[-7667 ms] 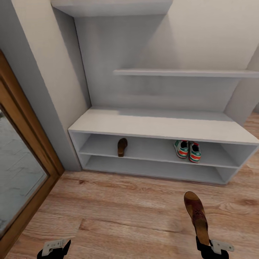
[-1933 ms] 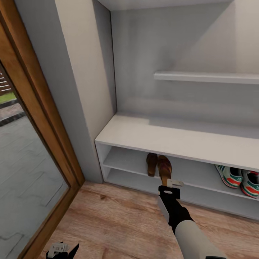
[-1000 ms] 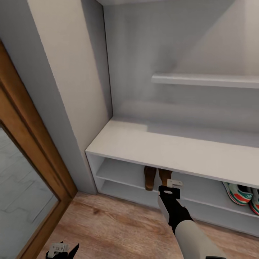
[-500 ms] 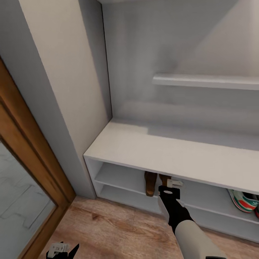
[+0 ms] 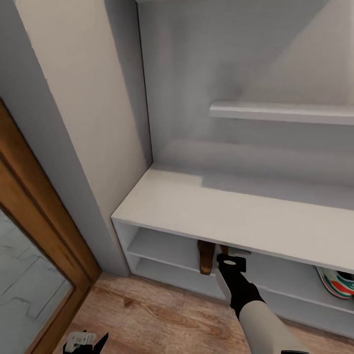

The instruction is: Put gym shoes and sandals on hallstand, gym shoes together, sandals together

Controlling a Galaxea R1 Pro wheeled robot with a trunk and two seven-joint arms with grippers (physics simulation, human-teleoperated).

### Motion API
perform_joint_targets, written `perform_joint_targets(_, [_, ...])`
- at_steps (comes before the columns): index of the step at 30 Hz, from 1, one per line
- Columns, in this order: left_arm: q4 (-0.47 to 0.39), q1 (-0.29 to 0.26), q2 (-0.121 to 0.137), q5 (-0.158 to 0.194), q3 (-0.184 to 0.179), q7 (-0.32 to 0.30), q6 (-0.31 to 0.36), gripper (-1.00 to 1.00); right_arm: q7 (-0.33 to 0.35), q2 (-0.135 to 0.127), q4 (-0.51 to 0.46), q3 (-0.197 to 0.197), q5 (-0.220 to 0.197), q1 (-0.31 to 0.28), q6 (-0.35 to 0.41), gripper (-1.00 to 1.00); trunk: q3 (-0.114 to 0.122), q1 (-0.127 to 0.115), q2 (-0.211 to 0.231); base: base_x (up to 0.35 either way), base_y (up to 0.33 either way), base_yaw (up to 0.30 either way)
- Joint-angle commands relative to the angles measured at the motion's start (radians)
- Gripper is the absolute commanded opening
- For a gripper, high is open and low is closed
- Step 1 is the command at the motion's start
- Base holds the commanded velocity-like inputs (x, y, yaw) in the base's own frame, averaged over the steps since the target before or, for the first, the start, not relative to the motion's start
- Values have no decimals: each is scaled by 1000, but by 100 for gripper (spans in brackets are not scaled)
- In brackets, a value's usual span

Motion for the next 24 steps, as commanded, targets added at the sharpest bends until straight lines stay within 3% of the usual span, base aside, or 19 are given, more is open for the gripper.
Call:
perform_joint_targets(1, [1,-1,0,3,5,-9,0,100,-1,1,-2,-3,4,-1,6,-100,-1,0,0,71,-25,0])
perform_joint_targets(13, [1,-1,0,3,5,-9,0,100,-1,1,-2,-3,4,0,7,-100,-1,0,0,12,-4,0])
perform_joint_targets(14, [1,-1,0,3,5,-9,0,100,-1,1,-2,-3,3,0,7,100,-1,0,0,0,0,0])
perform_joint_targets(24, [1,-1,0,3,5,-9,0,100,-1,1,-2,-3,4,-1,8,100,-1,0,0,0,0,0])
